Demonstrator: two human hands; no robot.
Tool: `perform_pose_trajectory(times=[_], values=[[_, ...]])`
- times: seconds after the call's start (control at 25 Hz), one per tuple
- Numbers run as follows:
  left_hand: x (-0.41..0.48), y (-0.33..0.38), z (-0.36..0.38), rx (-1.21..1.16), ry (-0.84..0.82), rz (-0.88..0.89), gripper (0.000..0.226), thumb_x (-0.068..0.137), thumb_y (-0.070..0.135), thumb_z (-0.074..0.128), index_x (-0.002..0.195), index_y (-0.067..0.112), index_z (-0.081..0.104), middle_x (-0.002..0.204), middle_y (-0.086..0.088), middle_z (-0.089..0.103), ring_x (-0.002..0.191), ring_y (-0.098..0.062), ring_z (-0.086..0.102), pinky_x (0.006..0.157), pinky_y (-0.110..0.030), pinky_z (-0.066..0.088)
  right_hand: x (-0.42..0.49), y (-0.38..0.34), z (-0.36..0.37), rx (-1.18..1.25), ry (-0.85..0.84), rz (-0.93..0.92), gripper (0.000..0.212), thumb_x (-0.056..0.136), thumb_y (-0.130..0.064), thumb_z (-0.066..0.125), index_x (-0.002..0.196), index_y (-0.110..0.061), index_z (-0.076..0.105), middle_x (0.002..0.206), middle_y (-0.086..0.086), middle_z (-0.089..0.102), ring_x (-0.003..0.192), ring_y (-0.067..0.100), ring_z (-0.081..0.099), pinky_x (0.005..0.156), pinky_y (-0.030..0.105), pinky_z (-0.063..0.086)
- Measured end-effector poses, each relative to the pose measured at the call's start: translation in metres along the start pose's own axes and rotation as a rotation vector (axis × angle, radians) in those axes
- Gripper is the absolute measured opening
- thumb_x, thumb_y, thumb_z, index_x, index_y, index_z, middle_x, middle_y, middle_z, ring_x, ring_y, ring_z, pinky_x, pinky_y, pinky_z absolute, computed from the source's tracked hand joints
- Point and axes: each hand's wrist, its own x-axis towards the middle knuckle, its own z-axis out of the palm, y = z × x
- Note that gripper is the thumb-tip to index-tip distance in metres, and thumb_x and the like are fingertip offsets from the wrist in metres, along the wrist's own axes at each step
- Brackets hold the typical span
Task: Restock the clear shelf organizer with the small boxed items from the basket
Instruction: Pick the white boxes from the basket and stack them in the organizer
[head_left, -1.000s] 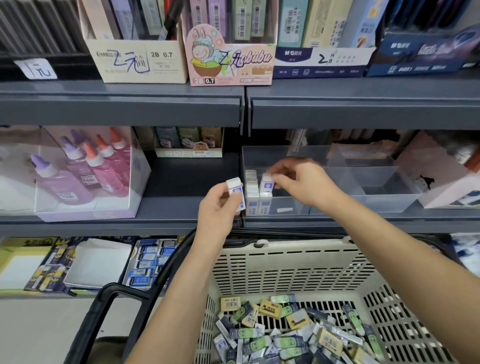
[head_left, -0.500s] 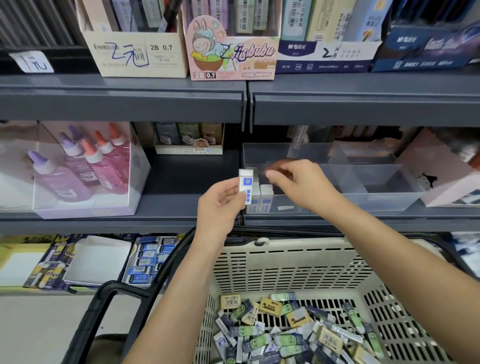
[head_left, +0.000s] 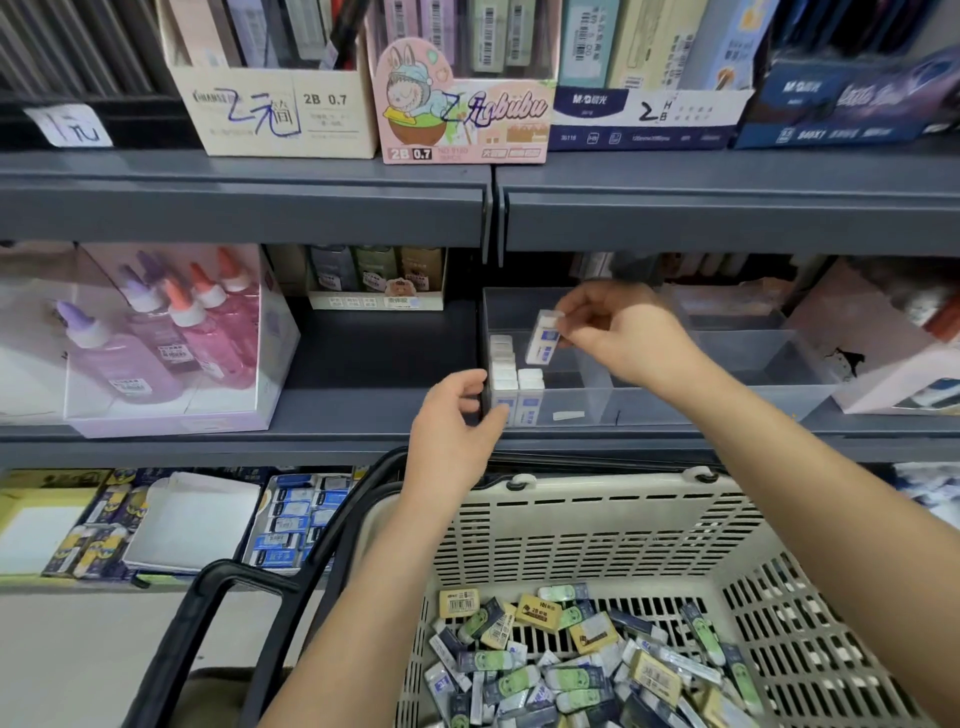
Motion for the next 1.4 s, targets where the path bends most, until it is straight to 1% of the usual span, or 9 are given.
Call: perform_pose_trajectory(times=[0.12,0.28,0.48,0.64,0.84,0.96,1.16,1.28,1.4], values=[[-0.002,-0.002,0.007,0.102,-0.007,0.033,0.031,0.089,0.020,0.059,0.119,0.023,0.058,0.108,0.014,0.063,0.088,-0.001,0.060,0.082,-0.022,0.047,-0.004,0.008,0.016,-0.145,-0.109,-0.027,0.006,0.086,-0.019,0.060,0.090,-0.024,0.061,0.074,-0.013,0.062,0.074,0.005,0.061,0.066,0.003,0.042],[0.000,-0.005,0.010,0.143,0.047,0.043,0.029,0.091,0.018,0.055,0.119,0.020,0.061,0.103,0.013,0.066,0.086,-0.004,0.061,0.077,-0.017,0.045,-0.007,0.012,0.025,-0.311,-0.245,-0.064,0.021,0.093,-0.026,0.051,0.108,-0.019,0.062,0.098,-0.001,0.069,0.091,0.014,0.063,0.084,0.027,0.050],[-0.002,-0.004,0.010,0.130,0.023,0.040,0.030,0.091,0.020,0.055,0.120,0.022,0.060,0.106,0.013,0.066,0.086,-0.001,0.061,0.076,-0.015,0.046,-0.011,0.012,0.023,-0.353,-0.281,-0.106,0.028,0.094,-0.027,0.046,0.117,-0.019,0.060,0.108,0.001,0.068,0.096,0.015,0.062,0.087,0.032,0.050],[-0.014,0.001,0.005,0.102,0.104,0.035,0.030,0.091,0.019,0.055,0.121,0.022,0.054,0.115,0.009,0.058,0.083,0.006,0.058,0.072,-0.006,0.043,-0.023,0.013,0.010,-0.265,-0.142,-0.077,0.030,0.091,-0.024,0.051,0.120,-0.019,0.060,0.108,-0.003,0.068,0.095,0.009,0.062,0.090,0.029,0.049],[-0.076,-0.005,0.001,0.006,0.090,0.066,0.020,0.089,0.020,0.055,0.093,0.039,0.051,0.088,0.011,0.059,0.076,0.005,0.056,0.065,-0.007,0.044,-0.102,0.037,-0.002,-0.039,0.038,-0.169,0.019,0.088,-0.024,0.056,0.104,-0.022,0.066,0.090,-0.016,0.065,0.082,-0.003,0.059,0.077,0.008,0.045],[-0.106,-0.032,0.004,0.217,-0.149,-0.096,0.012,0.088,0.021,0.058,0.096,0.030,0.055,0.083,0.017,0.057,0.076,0.004,0.055,0.065,-0.006,0.043,-0.168,0.068,0.025,-0.082,-0.262,-0.096,0.023,0.089,-0.028,0.052,0.109,-0.027,0.063,0.096,-0.016,0.065,0.082,-0.007,0.059,0.077,0.009,0.047],[-0.116,-0.072,0.014,0.311,-0.180,-0.434,0.016,0.091,0.015,0.055,0.105,0.010,0.060,0.101,0.000,0.063,0.094,-0.015,0.056,0.082,-0.024,0.042,-0.237,0.093,0.110,-0.322,-0.833,-0.267,0.041,0.090,-0.034,0.053,0.129,-0.021,0.050,0.131,0.003,0.051,0.121,0.018,0.046,0.101,0.035,0.040],[-0.118,-0.076,0.012,0.268,-0.132,-0.514,0.021,0.091,0.011,0.052,0.110,0.006,0.060,0.112,-0.010,0.063,0.102,-0.025,0.060,0.089,-0.034,0.049,-0.253,0.086,0.161,-0.472,-0.984,-0.549,0.056,0.085,-0.043,0.056,0.137,-0.026,0.040,0.147,0.005,0.031,0.134,0.024,0.027,0.109,0.041,0.025],[-0.120,-0.063,0.002,0.283,-0.211,-0.457,0.020,0.091,0.013,0.053,0.108,0.008,0.062,0.108,-0.005,0.064,0.099,-0.018,0.060,0.085,-0.029,0.050,-0.256,0.094,0.175,-0.576,-1.004,-0.649,0.057,0.083,-0.058,0.049,0.135,-0.036,0.041,0.151,-0.001,0.020,0.137,0.024,0.015,0.112,0.043,0.014]])
